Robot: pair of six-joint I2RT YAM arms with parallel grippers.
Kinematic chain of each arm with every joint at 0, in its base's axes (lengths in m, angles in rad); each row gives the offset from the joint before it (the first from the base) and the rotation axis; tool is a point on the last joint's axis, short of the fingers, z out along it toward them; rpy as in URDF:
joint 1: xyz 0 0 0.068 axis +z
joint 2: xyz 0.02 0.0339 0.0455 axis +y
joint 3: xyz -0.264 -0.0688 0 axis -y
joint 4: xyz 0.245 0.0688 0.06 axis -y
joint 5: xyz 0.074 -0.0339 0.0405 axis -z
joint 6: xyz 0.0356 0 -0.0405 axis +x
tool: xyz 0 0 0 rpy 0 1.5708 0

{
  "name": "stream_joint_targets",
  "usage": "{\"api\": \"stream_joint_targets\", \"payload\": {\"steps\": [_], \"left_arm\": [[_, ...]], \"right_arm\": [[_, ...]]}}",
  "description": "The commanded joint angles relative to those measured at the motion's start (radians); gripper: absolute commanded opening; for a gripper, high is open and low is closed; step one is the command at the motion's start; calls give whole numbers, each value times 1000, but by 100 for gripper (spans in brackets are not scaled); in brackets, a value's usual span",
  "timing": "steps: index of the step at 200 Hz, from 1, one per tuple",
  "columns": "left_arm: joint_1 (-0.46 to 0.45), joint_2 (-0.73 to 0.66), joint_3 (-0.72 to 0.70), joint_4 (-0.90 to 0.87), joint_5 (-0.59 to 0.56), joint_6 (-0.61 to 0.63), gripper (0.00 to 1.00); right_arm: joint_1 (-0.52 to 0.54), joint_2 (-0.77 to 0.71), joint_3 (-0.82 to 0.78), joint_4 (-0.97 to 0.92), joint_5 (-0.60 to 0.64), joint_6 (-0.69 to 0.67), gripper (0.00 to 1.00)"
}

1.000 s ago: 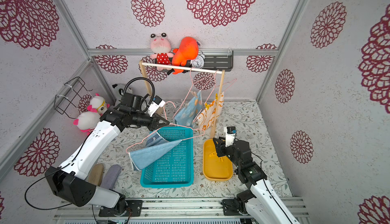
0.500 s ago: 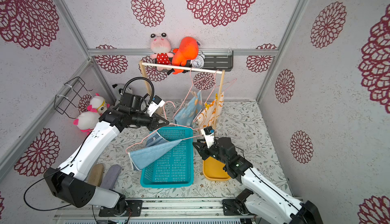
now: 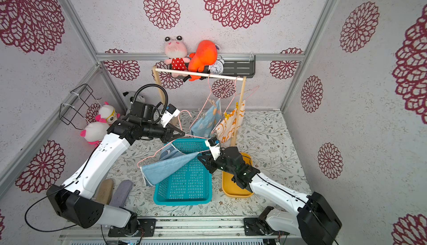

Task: Remove the clothespins securing towels to the hanger
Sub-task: Remove the towel from the hanger.

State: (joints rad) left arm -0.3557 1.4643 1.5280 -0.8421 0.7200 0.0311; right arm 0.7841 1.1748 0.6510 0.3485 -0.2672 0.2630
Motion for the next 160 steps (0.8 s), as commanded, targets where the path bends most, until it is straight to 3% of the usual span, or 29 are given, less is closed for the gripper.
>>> {"api": "stream_joint_targets", "payload": {"steps": [1,86,160], "left_arm": [[-6,-33,-6,41,18,-3,0],[-6,-36,-6,39,28,-3,0],[-5,-38,-12,38,15,1,0]], "right_arm": [[7,25,38,90,-35,10,34],[18,144,100,172,-62,33,30],[27,141,116,167,-57,27,13]]}}
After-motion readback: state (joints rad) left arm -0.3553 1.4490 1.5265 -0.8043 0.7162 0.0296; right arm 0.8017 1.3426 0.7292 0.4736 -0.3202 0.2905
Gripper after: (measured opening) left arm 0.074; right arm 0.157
